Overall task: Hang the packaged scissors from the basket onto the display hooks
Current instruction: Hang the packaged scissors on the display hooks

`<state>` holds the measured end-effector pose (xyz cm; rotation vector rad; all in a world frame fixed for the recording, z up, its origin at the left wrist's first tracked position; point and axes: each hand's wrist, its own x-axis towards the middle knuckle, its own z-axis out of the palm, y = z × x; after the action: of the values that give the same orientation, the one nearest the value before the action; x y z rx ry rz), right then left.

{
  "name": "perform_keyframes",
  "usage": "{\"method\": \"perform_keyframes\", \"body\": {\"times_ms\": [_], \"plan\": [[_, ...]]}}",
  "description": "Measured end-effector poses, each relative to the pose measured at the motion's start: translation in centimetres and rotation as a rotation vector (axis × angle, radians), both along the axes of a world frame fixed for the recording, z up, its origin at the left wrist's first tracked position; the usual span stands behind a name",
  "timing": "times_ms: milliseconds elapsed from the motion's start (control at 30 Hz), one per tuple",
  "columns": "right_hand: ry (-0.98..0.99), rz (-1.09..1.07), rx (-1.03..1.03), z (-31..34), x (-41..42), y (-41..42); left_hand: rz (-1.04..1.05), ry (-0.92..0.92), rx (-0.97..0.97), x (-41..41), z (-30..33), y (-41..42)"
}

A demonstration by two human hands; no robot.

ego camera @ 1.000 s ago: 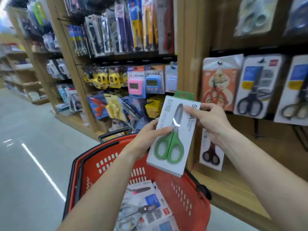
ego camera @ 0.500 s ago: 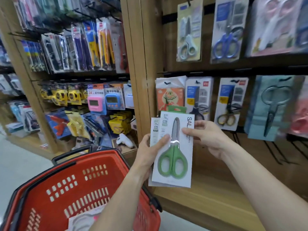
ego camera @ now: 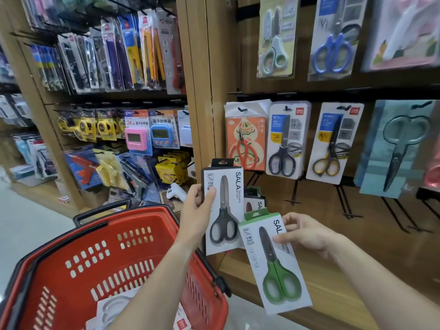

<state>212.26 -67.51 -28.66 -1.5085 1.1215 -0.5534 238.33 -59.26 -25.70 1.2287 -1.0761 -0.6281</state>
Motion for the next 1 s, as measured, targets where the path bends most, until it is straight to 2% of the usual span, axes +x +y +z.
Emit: {"method": "perform_keyframes", "body": {"times_ms": [233,333,500,700,933,1000], "plan": [[-0.006,-0.16,0.025,-3.5,2.7,-1.7,0.048,-0.061,0.019,1.7,-1.3,-0.6],[-0.078,-0.268,-0.008,-4.1,3.7,-2.3,0.086,0.004,0.001,2.4,-1.1,-0.8],[-0.21,-0.317,-0.017,-4.0,5.9,-3.3,0.054,0.106,0.016,2.9,-1.0,-1.4],[-0.273,-0.378,0.014,-4.7,7.8,-4.1,0.051,0.134,0.053,2.7,-1.2,-1.6],[-0.272,-0.582,-0.002,-3.8,9.8,-4.6,0.02,0.156,0.104,1.9,-1.6,-1.9],[-0.217,-0.623,-0.039,-3.9,10.1,-4.7,-0.004,0.154,0.11,1.7,-1.7,-2.0]]}}
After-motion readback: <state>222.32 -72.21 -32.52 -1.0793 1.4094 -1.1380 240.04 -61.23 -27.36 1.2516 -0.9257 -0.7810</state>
